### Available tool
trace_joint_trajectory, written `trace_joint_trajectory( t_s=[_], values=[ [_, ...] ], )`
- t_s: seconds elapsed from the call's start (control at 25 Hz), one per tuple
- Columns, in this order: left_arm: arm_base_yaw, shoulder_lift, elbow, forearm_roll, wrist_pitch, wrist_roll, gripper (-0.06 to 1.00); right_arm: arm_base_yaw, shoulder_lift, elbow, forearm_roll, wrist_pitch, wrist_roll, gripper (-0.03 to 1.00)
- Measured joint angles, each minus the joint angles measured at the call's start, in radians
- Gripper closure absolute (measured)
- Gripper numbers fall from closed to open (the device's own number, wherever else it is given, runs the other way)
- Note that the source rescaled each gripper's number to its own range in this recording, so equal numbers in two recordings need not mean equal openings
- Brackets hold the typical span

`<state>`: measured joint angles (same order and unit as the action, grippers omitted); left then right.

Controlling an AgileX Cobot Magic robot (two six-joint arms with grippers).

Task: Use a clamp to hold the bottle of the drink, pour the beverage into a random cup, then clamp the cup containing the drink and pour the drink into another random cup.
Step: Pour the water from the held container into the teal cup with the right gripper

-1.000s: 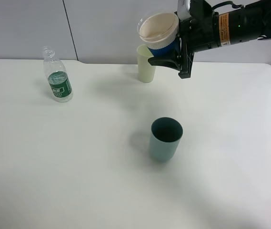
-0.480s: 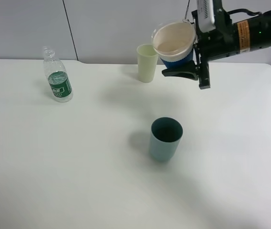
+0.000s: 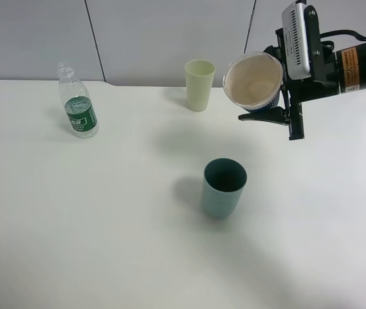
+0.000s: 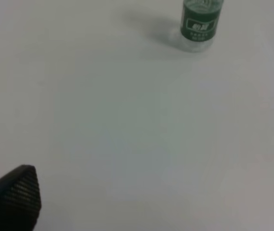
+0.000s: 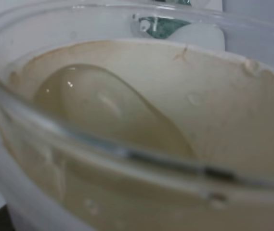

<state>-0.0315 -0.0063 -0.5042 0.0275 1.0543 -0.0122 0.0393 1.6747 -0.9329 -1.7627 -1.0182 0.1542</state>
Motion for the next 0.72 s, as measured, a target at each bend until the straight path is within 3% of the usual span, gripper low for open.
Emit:
trace_joint_trajectory(
  t_s=[0.72],
  values=[
    [0.0,0.0,0.0,0.0,0.0,0.0,-0.06,0.079,0.0,0.0,0.0,0.072,-0.171,0.95]
  ],
)
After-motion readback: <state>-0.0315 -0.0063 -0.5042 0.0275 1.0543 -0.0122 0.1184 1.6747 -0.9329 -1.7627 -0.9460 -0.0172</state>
